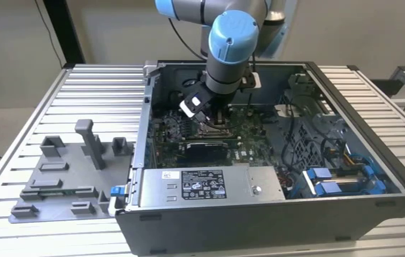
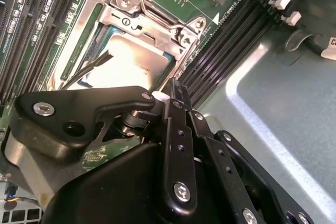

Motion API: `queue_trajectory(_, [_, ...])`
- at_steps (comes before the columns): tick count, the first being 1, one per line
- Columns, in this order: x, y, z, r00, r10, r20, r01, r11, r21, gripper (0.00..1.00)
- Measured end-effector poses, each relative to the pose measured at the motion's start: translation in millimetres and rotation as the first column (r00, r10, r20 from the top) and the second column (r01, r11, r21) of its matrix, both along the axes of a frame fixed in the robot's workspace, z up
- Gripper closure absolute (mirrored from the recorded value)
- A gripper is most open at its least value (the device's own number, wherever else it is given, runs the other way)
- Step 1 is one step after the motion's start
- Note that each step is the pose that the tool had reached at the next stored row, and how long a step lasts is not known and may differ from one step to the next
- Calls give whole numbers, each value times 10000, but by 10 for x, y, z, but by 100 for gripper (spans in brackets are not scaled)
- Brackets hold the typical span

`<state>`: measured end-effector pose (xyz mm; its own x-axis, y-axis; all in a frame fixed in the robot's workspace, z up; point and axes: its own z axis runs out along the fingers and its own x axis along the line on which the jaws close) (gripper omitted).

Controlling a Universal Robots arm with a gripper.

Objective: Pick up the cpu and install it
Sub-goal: 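Place the cpu into insertion slot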

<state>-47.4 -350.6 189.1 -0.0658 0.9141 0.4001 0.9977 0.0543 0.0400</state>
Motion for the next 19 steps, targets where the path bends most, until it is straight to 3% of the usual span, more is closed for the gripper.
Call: queue_trajectory(19, [68, 0, -18, 10000, 0, 0, 0, 10000, 0, 100])
